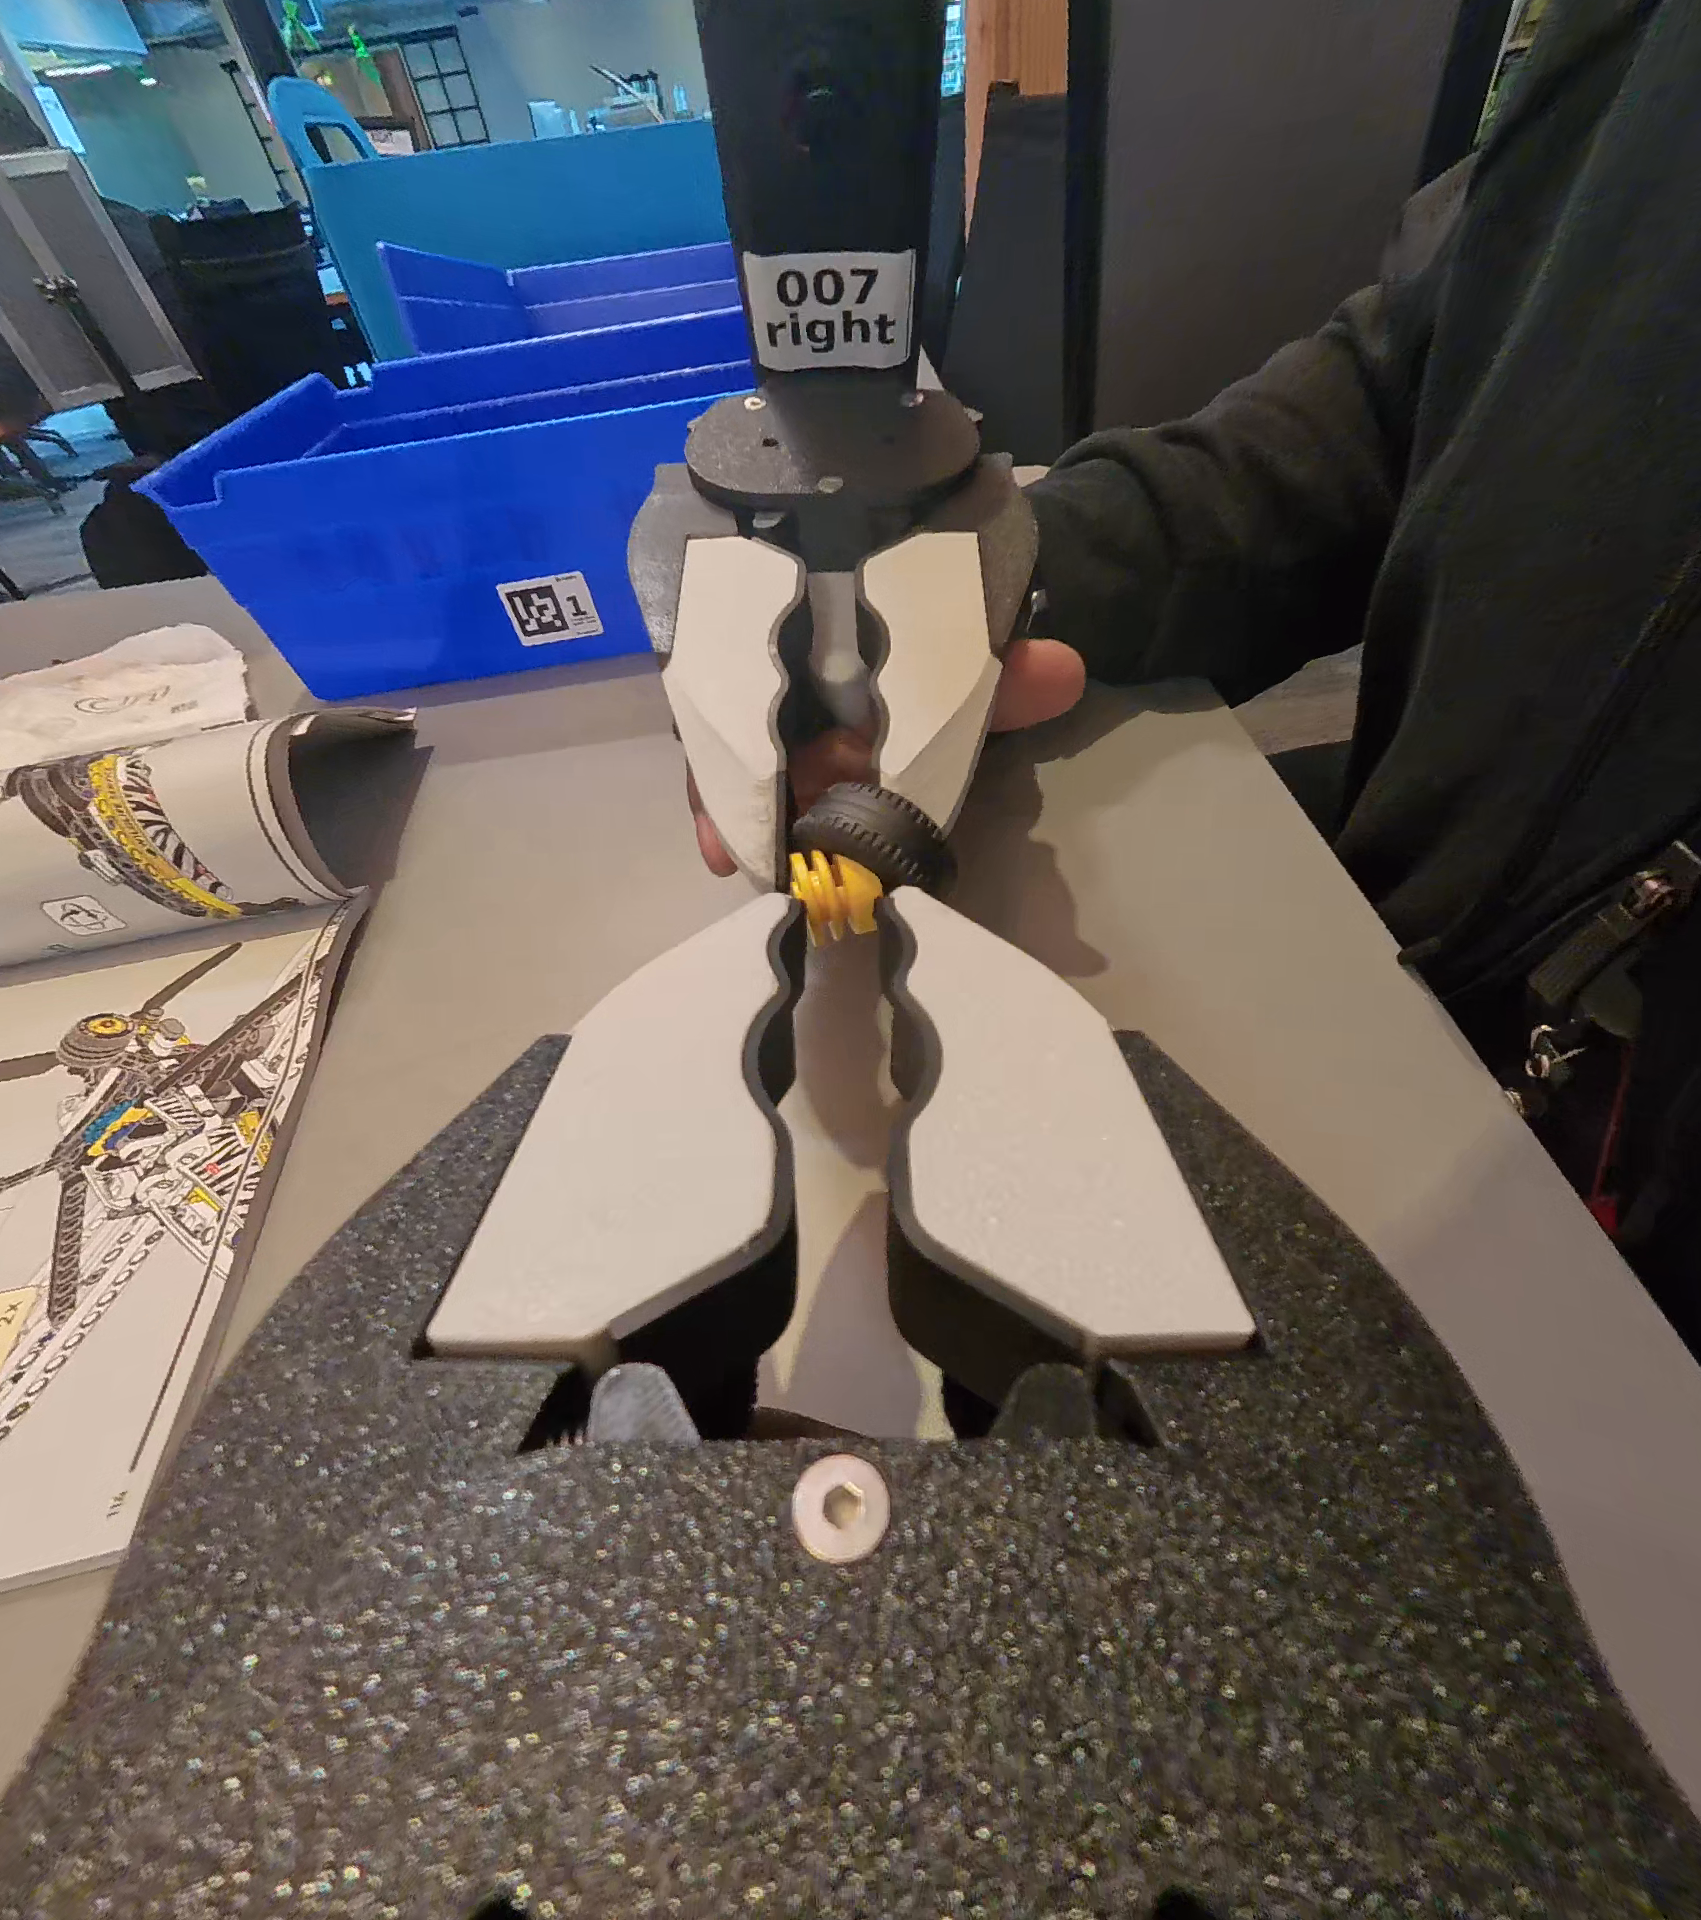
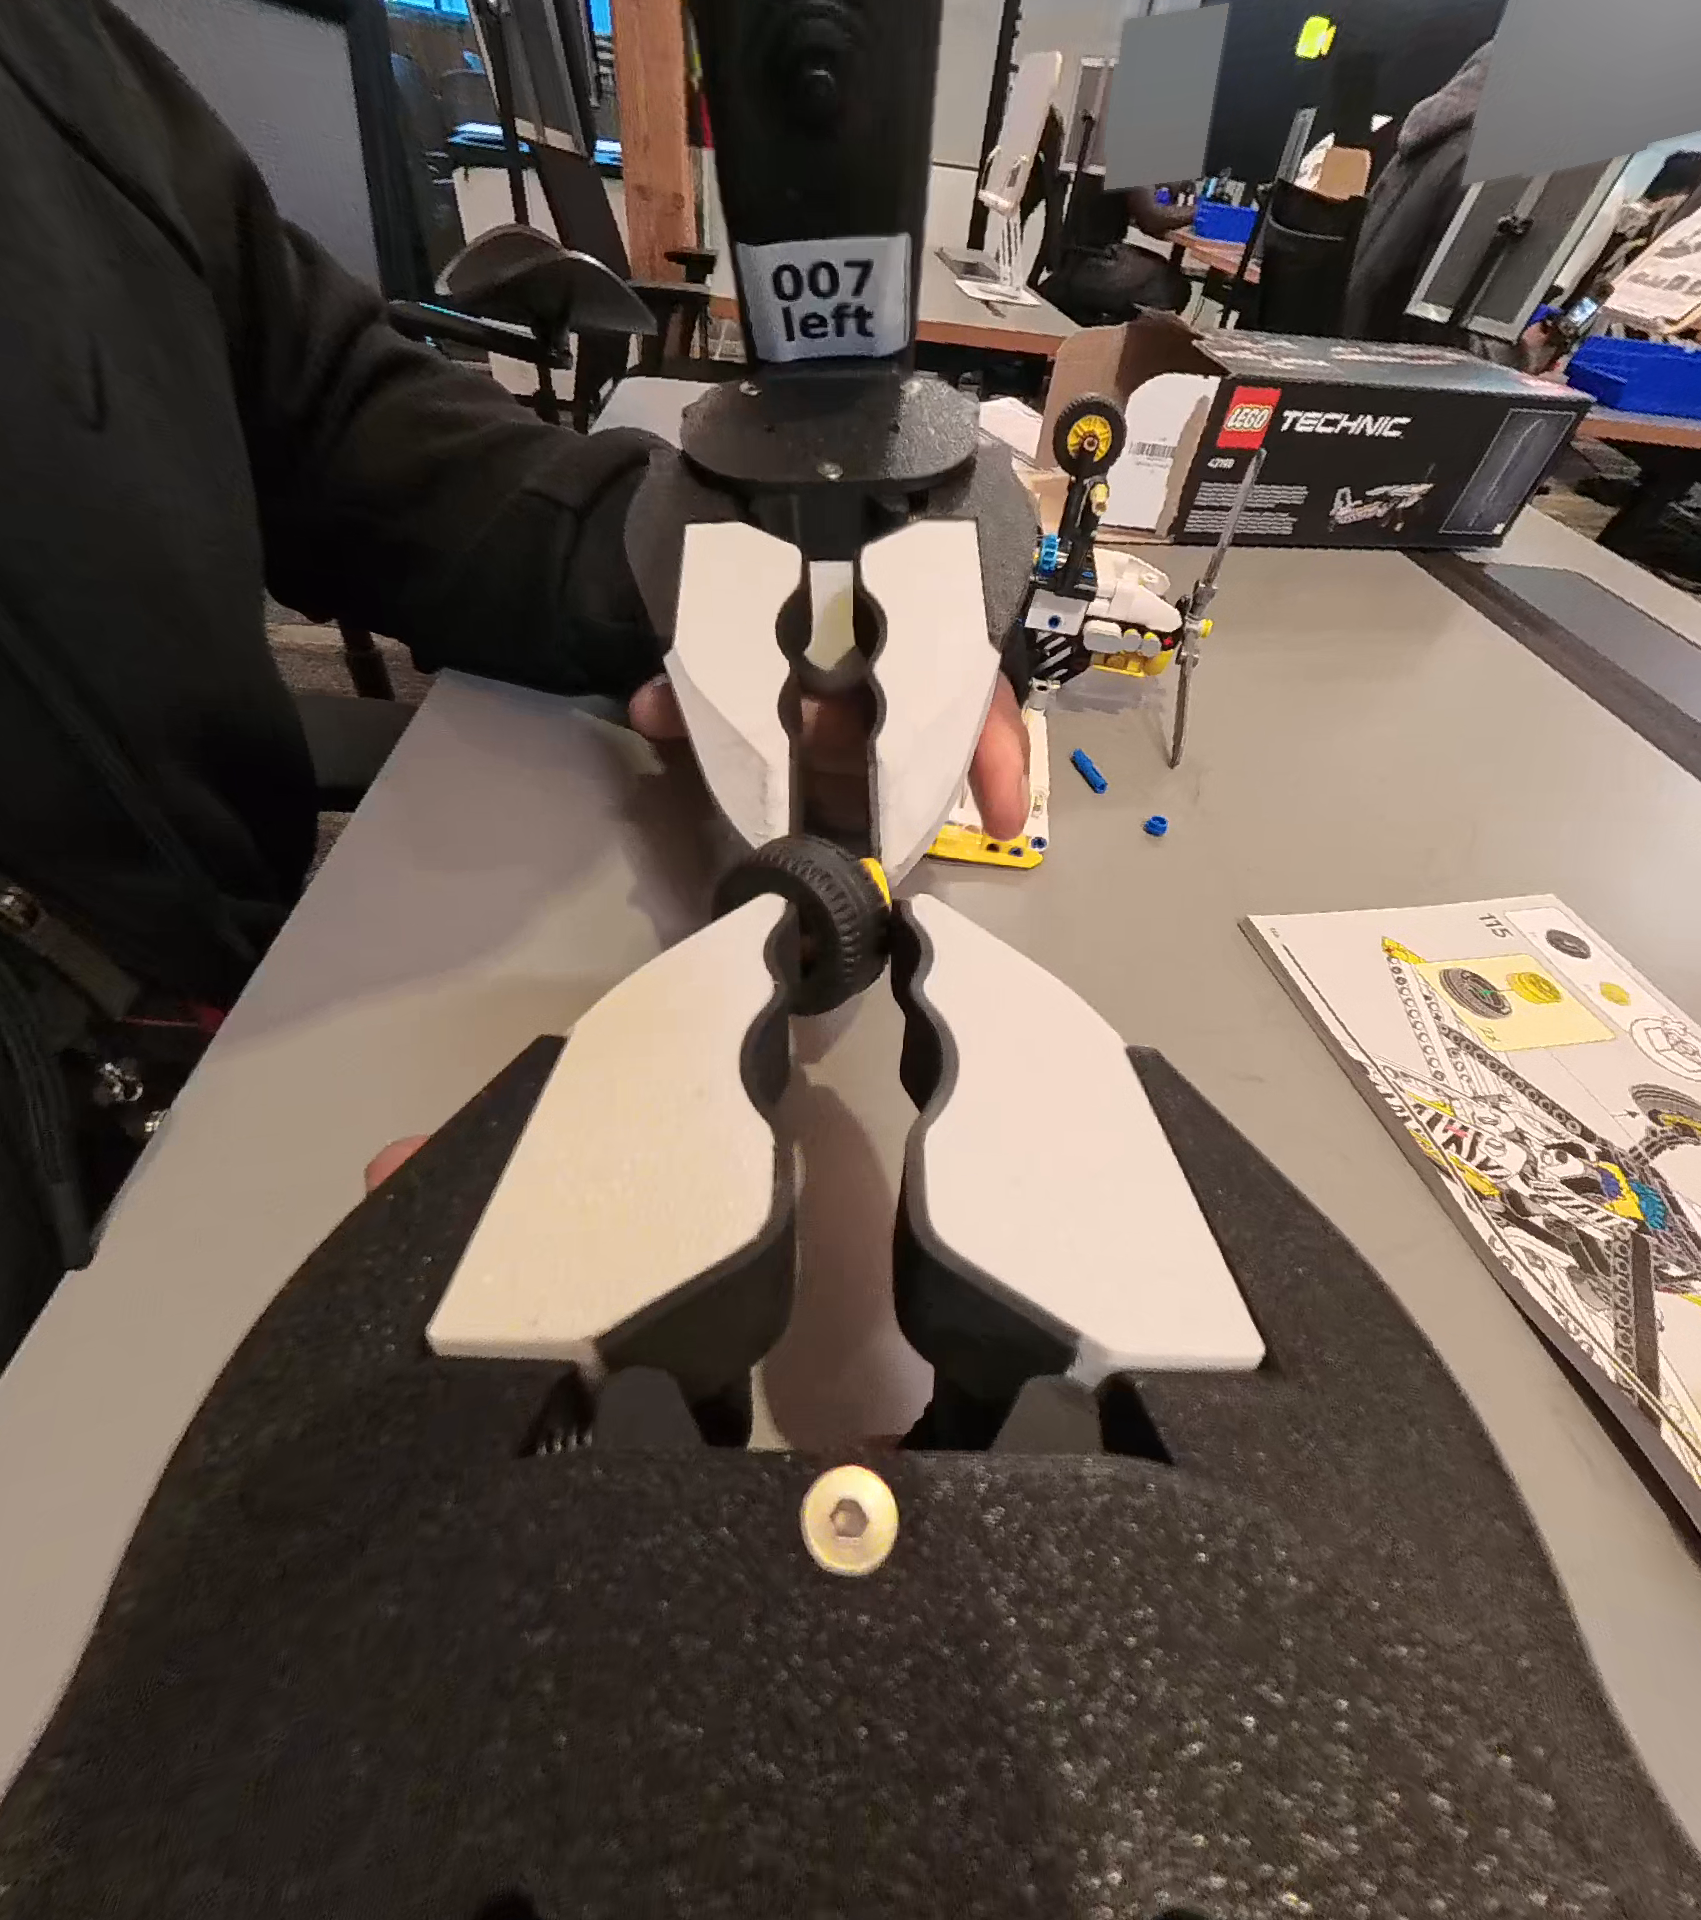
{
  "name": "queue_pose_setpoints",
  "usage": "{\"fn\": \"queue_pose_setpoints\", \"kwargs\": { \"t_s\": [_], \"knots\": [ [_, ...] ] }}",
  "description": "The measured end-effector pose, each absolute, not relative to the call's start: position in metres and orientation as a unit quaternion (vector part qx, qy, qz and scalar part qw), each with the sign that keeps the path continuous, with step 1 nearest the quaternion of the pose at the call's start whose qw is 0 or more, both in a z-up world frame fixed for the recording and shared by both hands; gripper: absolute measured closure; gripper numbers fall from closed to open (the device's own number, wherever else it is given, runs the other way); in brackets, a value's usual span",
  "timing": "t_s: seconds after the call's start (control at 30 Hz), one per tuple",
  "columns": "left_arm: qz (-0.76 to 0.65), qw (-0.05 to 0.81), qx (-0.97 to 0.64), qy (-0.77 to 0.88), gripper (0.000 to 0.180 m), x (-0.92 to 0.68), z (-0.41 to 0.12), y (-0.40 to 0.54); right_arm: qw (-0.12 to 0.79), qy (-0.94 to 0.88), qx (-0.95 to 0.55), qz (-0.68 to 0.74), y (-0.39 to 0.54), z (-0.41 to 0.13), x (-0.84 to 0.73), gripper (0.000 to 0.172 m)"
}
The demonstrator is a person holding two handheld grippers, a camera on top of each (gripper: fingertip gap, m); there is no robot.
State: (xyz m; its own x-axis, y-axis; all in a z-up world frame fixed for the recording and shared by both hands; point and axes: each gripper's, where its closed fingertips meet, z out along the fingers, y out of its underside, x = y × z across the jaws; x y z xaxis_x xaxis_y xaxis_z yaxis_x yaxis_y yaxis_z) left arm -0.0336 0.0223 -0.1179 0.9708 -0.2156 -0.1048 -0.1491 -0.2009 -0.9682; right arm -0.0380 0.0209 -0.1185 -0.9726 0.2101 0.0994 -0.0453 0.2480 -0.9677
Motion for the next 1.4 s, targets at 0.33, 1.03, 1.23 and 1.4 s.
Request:
{"fn": "queue_pose_setpoints", "kwargs": {
  "t_s": [0.33, 1.03, 1.23, 1.4],
  "knots": [
    [-0.046, 0.607, -0.794, 0.011, 0.170, -0.056, -0.125, 0.018, 0.258, -0.819, -0.078, 0.507, 0.033, -0.137, -0.064, 0.149],
    [0.093, 0.557, -0.817, -0.119, 0.166, -0.092, -0.140, 0.022, 0.233, -0.790, -0.206, 0.528, 0.027, -0.131, -0.078, 0.130],
    [0.191, 0.509, -0.839, -0.013, 0.166, -0.089, -0.147, 0.019, 0.158, -0.800, -0.225, 0.533, 0.031, -0.137, -0.076, 0.127],
    [0.362, 0.419, -0.808, 0.203, 0.166, -0.075, -0.151, 0.019, 0.057, -0.809, -0.217, 0.544, 0.033, -0.137, -0.072, 0.128]
  ]
}}
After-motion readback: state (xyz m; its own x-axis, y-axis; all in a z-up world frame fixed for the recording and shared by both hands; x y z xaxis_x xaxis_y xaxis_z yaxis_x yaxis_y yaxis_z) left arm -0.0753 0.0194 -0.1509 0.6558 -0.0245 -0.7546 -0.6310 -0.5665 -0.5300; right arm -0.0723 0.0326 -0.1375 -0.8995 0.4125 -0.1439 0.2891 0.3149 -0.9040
